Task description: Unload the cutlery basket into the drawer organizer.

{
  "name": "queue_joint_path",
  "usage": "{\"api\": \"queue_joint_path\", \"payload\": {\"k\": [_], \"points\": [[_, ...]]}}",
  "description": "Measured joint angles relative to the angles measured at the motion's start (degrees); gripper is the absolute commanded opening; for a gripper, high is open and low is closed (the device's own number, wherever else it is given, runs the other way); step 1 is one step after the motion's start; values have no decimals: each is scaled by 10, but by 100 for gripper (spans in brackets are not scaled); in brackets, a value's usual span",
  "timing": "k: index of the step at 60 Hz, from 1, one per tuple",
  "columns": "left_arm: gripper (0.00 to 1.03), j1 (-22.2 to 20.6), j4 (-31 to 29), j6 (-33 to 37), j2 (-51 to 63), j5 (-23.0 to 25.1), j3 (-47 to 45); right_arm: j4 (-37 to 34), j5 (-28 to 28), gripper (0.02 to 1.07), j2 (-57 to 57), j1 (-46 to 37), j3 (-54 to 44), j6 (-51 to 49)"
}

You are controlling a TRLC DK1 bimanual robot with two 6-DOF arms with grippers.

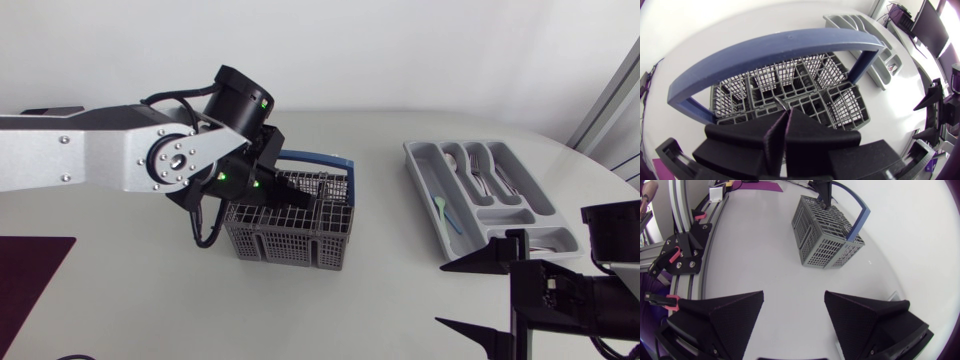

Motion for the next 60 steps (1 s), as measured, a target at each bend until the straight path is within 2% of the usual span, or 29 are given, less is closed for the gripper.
{"api": "queue_joint_path", "payload": {"k": [26,46,60], "points": [[20,2,28,5,-31,0,-47,-1,9,89,-3,12,0,0],[18,29,38,17,-74,11,-84,-6,17,89,-19,29,0,0],[18,50,71,23,-101,43,-113,-12,24,89,-23,40,0,1]]}}
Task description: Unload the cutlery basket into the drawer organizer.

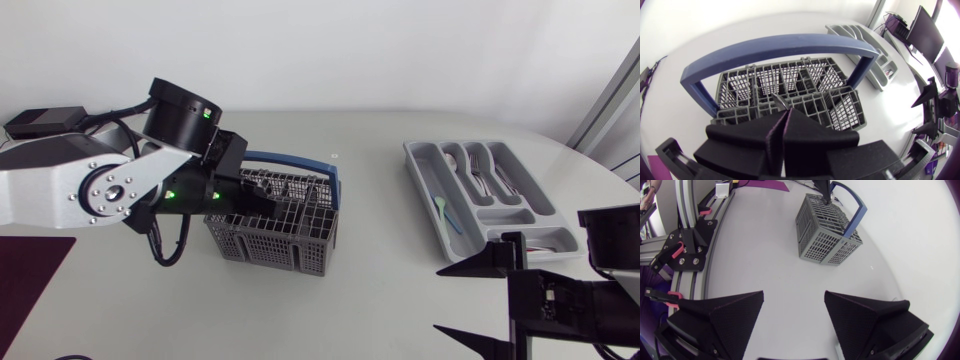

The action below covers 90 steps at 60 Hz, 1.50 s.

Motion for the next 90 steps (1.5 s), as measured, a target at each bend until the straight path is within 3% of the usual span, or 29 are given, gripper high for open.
{"api": "queue_joint_path", "payload": {"k": [23,57,90], "points": [[18,52,39,9,-15,89,-29,0,4,89,-5,3,0,2],[17,82,90,12,-61,176,-61,0,7,89,-7,11,-4,10],[16,81,115,11,-145,178,-96,0,7,89,-21,15,-7,10]]}}
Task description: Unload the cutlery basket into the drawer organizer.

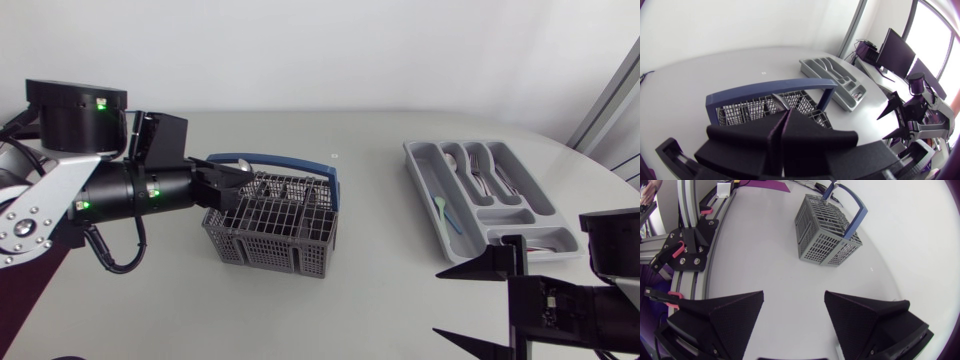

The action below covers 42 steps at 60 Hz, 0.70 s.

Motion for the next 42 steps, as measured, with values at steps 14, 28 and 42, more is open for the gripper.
{"api": "queue_joint_path", "payload": {"k": [14,28,42], "points": [[16,-26,-3,2,-32,-48,0,-2,0,89,-10,0,-4,0],[16,-38,-15,2,-52,-76,0,-4,0,89,-22,11,-4,14],[16,-46,-27,3,-68,-82,0,0,23,89,-29,58,-4,61]]}}
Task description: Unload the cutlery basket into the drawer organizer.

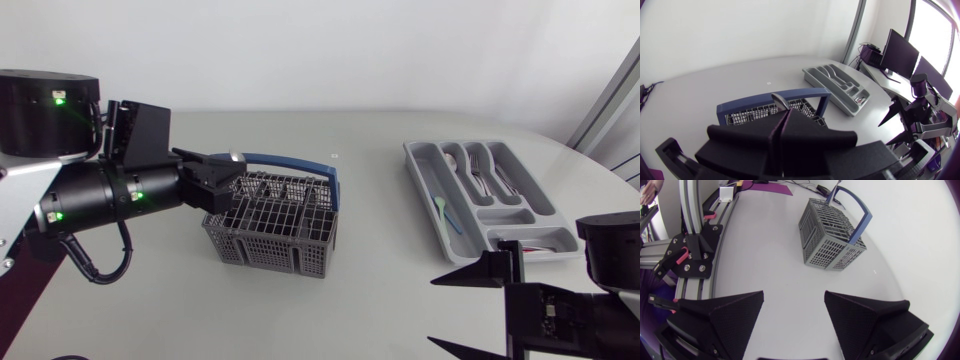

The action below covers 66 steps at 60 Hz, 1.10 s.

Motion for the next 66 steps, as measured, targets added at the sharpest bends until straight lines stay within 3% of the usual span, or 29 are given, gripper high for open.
{"api": "queue_joint_path", "payload": {"k": [27,52,66], "points": [[16,-38,-39,23,-24,-4,51,85,33,89,29,64,1,99],[15,-42,-96,41,10,131,117,131,27,89,88,68,42,155],[15,-70,-113,76,34,190,119,143,13,89,120,81,65,175]]}}
